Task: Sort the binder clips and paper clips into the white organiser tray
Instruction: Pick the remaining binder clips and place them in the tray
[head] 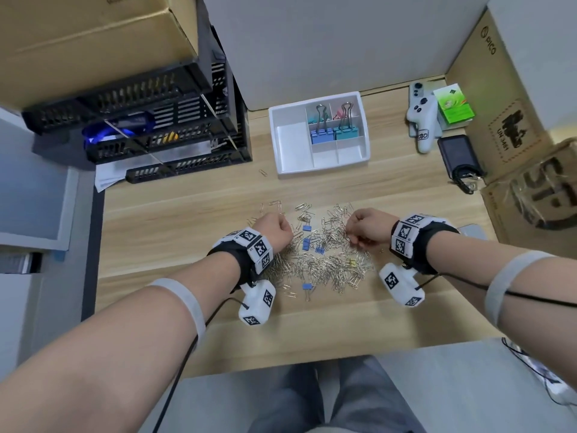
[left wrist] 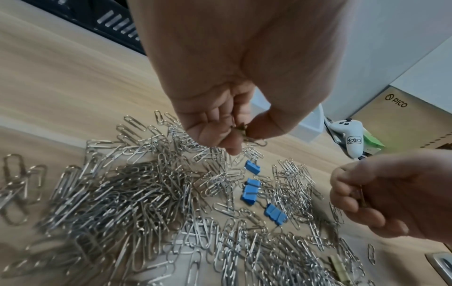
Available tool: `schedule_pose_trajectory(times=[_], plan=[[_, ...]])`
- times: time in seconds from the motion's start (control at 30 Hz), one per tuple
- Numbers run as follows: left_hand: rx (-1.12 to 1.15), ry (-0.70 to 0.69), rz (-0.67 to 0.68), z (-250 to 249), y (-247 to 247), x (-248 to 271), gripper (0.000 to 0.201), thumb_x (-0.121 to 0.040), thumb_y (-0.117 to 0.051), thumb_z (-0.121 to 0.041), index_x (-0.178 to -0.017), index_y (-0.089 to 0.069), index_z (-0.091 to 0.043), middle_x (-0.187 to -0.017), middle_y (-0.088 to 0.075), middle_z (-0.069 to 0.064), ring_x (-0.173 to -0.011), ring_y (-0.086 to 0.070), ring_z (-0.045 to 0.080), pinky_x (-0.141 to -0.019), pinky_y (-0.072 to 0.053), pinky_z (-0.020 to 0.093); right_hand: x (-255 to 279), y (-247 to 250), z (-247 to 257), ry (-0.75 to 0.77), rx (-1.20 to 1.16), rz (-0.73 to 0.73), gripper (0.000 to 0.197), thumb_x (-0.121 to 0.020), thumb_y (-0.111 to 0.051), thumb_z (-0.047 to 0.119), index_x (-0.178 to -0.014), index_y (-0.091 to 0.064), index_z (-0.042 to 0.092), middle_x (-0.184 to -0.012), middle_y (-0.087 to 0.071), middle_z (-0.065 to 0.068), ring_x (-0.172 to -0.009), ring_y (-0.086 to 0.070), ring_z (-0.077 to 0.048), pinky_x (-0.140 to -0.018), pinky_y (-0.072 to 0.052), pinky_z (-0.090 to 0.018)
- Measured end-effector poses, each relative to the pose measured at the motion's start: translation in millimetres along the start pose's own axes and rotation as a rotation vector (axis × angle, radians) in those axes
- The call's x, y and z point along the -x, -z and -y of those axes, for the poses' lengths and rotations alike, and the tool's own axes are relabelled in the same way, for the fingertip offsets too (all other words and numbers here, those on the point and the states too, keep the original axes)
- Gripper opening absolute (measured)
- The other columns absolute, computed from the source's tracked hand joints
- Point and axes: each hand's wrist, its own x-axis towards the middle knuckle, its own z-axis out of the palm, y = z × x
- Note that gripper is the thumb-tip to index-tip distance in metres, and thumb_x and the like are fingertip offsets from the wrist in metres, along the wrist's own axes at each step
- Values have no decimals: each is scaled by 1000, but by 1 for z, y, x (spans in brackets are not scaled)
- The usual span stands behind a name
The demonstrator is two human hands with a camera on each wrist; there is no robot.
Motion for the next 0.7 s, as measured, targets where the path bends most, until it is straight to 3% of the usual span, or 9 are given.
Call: schedule_pose_trajectory(times=[0.07,0.13,0.17,0.27,0.43,0.53,0.7], plan=[[-42,10,3,1,-2,5,20,-93,-56,-16,-75,-61,-9,-85,-67,5,-71,-61,20,-66,-55,31,3,-3,-7,40,137,-72,23,-88,-42,-7,-84,-55,13,-69,-61,-10,-50,-57,-15,-44,-44,-22],[-66,28,12,2,-4,8,26,-95,-52,-18,-72,-60,-10,-90,-70,9,-61,-55,20,-53,-47,26,6,-3,-11,97,364,-93,11,-85,-58,8,-87,-59,18,-80,-65,-3,-69,-61,-17,-64,-53,-30],[-64,41,14,3,-4,9,27,-96,-50,-17,-73,-62,-9,-95,-72,10,-61,-56,20,-52,-46,26,9,-3,-13,107,442,-56,14,-80,-69,14,-91,-61,19,-81,-64,0,-71,-60,-18,-70,-53,-32],[-30,50,-3,3,-5,13,26,-93,-46,-9,-79,-67,-4,-96,-72,18,-69,-58,23,-62,-52,34,16,-8,-21,131,574,8,39,-63,-85,20,-93,-61,24,-72,-60,3,-60,-55,-15,-62,-50,-32],[-58,53,25,4,-4,22,32,-100,-37,-11,-102,-66,1,-77,-54,6,-64,-46,18,-61,-44,30,17,-23,-27,149,753,-108,25,-69,-80,20,-87,-64,18,-74,-61,5,-67,-56,-15,-62,-49,-26],[-55,60,31,6,-4,24,32,-99,-37,-14,-94,-65,0,-65,-46,2,-55,-42,15,-48,-31,25,14,-28,-27,146,769,-124,11,-72,-72,18,-80,-66,17,-78,-67,3,-72,-62,-17,-64,-52,-27],[-50,88,68,6,0,26,22,-96,-40,-22,-82,-54,-12,-58,-33,-1,-51,-32,17,-51,-25,27,16,-22,-18,171,713,-144,23,-68,-79,27,-81,-64,15,-77,-68,2,-69,-61,-16,-64,-54,-31]])
